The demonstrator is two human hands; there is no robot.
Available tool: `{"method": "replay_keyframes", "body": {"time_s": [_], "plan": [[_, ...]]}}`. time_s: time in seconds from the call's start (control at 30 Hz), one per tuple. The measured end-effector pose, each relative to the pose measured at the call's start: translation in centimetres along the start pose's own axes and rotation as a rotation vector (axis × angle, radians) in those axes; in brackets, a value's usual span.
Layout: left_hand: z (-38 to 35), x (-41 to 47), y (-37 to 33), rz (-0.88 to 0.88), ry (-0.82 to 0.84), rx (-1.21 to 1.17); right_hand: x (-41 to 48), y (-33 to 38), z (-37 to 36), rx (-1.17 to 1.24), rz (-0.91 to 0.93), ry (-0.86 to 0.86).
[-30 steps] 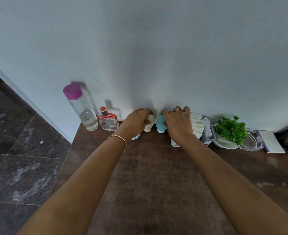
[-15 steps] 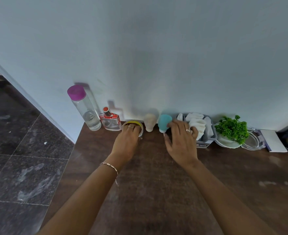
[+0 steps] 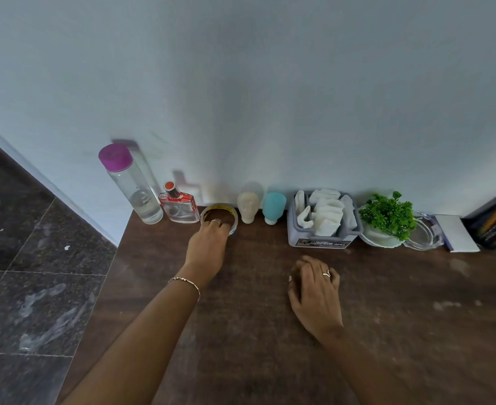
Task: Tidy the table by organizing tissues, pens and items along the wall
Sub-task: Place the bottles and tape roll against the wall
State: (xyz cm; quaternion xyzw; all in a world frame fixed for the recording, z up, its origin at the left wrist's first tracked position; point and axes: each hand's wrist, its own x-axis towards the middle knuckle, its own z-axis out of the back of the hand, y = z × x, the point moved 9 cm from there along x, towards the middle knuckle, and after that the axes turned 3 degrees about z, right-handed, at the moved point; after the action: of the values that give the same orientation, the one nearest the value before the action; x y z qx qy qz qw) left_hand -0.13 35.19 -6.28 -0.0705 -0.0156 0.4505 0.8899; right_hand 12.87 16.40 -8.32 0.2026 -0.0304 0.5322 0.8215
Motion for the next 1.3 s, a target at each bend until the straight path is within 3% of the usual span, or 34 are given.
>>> {"method": "replay_keyframes", "body": {"time_s": [0.17,0.3,0.43,0.67,0.93,1.3], "plan": [[0.6,-0.6,0.3,0.038,-0.085,-0.067,-0.5,-1.2,0.4,0.009,-0.065,-0.041],[0.6,-2.7,-0.7,0.072,-0.134,-0.303,-1.2,-3.5,1.0,0.076,-0.205,-0.018],[-1.5,-5.7,-4.2,-0.033,-0.076,-0.395,-1.5,-6.2,1.9,0.137,-0.289,0.014],[-4.9,-7.0,-12.6,-0.218,0.116,-0.304,-0.7,-7.9,2.4,0.079,-0.169,0.229],[-6.4,-5.6,-16.7,-0.138,0.214,-0.220,-0.2,-9.0,1.7,0.023,-0.021,0.419],[-6.2,-6.1,-17.3,-0.070,0.185,-0.155,0.0,-9.4,2.3,0.039,0.062,0.457]]}}
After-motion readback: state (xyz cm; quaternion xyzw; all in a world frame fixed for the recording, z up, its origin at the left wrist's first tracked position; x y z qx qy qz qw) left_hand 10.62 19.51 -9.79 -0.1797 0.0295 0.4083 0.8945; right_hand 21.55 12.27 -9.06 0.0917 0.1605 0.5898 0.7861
